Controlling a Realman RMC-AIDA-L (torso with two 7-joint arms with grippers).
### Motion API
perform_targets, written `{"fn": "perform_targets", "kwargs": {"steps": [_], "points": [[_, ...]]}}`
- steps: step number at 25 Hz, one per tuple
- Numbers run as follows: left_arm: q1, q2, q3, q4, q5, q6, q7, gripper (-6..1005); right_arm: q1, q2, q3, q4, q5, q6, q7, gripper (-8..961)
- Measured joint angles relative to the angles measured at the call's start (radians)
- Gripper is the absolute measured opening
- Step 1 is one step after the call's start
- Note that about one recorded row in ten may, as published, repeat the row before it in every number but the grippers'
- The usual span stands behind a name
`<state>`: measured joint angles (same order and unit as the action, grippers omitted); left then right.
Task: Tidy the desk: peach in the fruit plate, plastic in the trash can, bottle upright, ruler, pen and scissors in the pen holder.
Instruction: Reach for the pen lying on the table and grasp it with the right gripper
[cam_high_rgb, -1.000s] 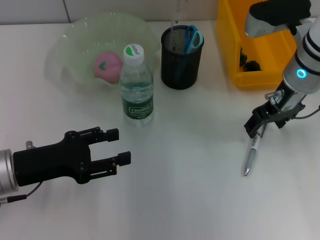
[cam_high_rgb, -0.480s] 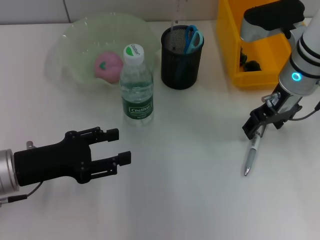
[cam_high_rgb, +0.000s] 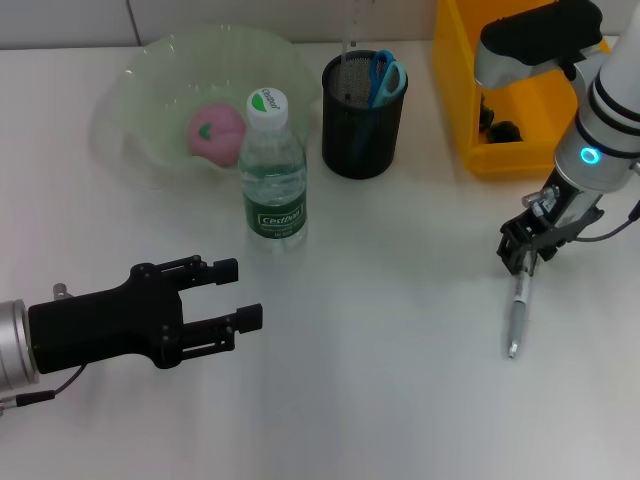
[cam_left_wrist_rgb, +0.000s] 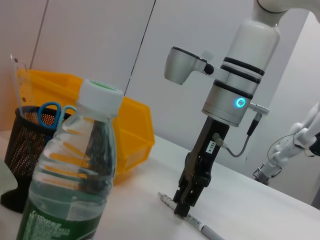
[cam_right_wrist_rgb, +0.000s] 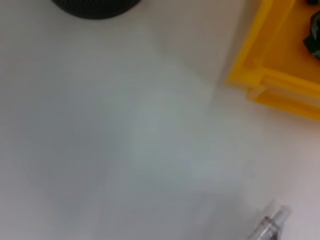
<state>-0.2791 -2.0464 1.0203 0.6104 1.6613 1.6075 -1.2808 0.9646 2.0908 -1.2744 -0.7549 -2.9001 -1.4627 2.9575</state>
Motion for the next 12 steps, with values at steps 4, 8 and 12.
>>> {"fn": "perform_targets", "kwargs": {"steps": [4,8,12], "points": [[0.000,0.000,0.000,-0.001,0.000,0.000,0.000,708,0.000,0.000,-0.001,0.000,0.000,0.004,0.000,545],[0.000,0.000,0.000,-0.002,0.000,0.000,0.000,708,0.000,0.000,-0.009,0.000,0.000,0.006,0.000,359],[0.000,0.000,0.000,-0.002,0.000,-0.003,0.000,708,0.000,0.000,-0.013,0.000,0.000,0.007,0.000,206]]}}
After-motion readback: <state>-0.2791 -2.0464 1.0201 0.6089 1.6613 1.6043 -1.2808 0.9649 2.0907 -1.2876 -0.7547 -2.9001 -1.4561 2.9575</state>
